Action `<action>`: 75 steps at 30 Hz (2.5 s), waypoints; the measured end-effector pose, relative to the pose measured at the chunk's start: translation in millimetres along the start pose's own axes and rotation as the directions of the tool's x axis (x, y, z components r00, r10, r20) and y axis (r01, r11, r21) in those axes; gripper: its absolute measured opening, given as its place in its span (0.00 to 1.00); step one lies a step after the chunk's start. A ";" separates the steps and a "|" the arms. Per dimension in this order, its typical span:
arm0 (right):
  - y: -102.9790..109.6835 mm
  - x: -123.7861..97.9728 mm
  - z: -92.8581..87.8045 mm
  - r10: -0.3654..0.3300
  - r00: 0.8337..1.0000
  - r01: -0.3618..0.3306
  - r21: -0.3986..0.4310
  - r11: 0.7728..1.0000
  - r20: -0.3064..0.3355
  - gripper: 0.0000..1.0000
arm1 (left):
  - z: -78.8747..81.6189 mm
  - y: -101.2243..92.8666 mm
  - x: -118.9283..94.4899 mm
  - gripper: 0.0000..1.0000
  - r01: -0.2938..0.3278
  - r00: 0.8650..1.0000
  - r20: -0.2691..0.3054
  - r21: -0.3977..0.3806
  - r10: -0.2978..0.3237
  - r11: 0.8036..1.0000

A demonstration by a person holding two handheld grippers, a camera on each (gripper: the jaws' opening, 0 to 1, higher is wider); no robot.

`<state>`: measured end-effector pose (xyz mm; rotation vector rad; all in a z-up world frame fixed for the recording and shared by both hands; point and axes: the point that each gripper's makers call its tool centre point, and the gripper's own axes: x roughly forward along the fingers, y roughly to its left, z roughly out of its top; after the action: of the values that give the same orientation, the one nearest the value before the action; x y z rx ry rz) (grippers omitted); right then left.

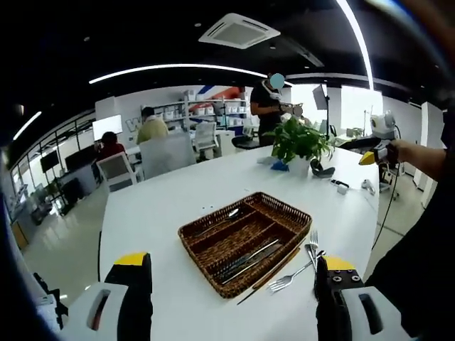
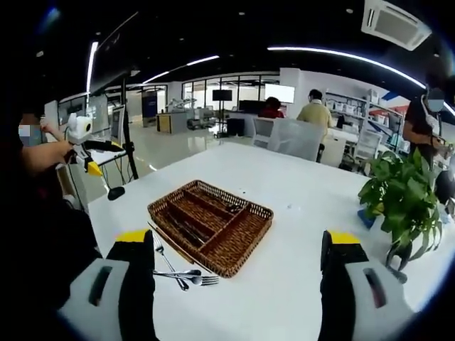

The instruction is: Arrange the knives, forks, and spoons in their matching storage slots by inserting each utensil handle-first until every utensil is classified and aligned in the correct compartment

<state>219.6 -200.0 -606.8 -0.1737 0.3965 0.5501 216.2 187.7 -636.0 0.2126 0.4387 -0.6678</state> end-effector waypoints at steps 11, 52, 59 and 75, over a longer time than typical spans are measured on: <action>9.1 10.7 2.4 0.051 0.998 -0.052 -0.066 0.996 -0.020 0.99 | 0.0 0.5 -6.0 1.00 -0.012 1.000 -0.014 0.031 0.012 0.999; 65.8 61.1 -18.9 0.320 0.939 -0.342 -0.260 0.903 -0.124 0.99 | -5.9 10.8 -31.9 1.00 0.017 1.000 -0.020 0.053 -0.016 0.998; 83.5 74.8 -31.7 0.361 0.921 -0.388 -0.277 0.879 -0.144 0.98 | -10.0 14.5 -43.0 1.00 -0.003 1.000 -0.022 0.036 0.004 0.999; 121.5 98.2 -88.6 0.419 0.878 -0.471 -0.263 0.842 -0.232 0.97 | -18.8 10.1 -33.8 1.00 0.019 0.999 -0.029 0.040 -0.018 0.999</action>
<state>202.4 -74.9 -734.4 -0.4422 0.5154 1.0697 192.9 220.3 -636.7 0.2571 0.4557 -0.6932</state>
